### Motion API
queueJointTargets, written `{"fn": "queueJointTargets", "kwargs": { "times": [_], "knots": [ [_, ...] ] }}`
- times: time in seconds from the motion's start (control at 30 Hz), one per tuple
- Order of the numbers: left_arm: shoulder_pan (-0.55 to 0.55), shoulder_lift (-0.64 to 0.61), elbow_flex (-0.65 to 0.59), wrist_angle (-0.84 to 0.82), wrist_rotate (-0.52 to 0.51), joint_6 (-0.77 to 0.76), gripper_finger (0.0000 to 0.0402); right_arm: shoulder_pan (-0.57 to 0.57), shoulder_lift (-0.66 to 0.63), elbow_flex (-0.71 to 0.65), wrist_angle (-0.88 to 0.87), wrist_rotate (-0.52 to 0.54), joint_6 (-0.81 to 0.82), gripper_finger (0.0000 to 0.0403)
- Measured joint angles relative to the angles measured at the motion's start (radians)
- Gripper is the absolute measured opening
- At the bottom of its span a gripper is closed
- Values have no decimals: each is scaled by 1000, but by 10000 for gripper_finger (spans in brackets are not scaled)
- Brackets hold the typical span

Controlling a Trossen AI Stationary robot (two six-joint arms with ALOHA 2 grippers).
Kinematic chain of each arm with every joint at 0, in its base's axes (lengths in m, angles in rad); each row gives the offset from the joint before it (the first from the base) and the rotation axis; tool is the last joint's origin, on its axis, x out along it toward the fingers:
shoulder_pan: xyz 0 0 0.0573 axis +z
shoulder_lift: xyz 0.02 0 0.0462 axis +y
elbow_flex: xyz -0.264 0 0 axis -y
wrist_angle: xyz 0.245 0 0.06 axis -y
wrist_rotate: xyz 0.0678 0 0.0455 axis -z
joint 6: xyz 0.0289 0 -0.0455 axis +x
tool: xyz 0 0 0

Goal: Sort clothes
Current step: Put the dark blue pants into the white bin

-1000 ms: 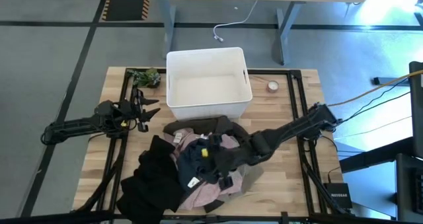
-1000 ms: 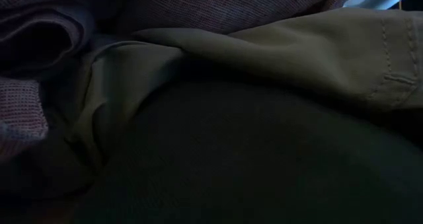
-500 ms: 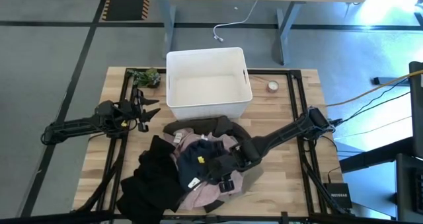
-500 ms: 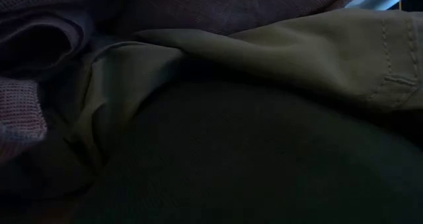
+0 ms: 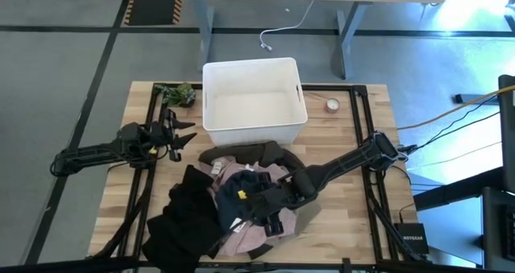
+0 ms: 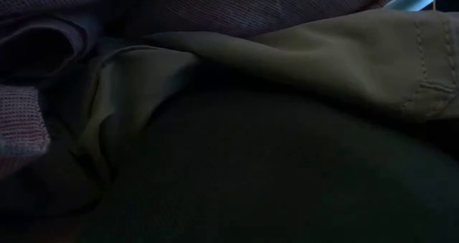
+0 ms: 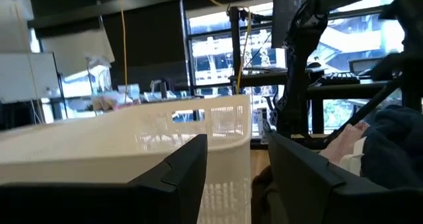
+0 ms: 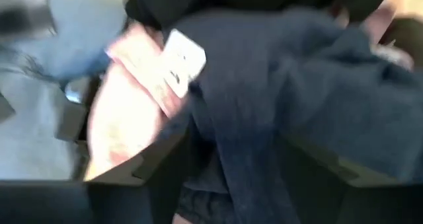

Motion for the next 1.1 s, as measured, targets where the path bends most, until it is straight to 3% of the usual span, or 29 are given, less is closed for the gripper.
{"fn": "queueJointTargets", "kwargs": {
  "times": [0.17,0.3,0.6,0.73,1.0,1.1],
  "knots": [
    [0,0,0,1,0,-22,157,1,-3,97,-58,-15,37,298],
    [0,0,0,0,0,-22,157,20,3,84,-41,-65,79,319],
    [0,0,0,-14,0,-70,157,52,120,32,-71,103,-15,306],
    [0,0,0,-24,-25,-55,157,48,129,32,-71,154,-32,246],
    [0,0,0,-27,-33,-62,157,45,119,166,-141,305,-88,27],
    [0,0,0,-28,-33,-92,157,45,119,247,-191,400,-106,23]
  ]
}}
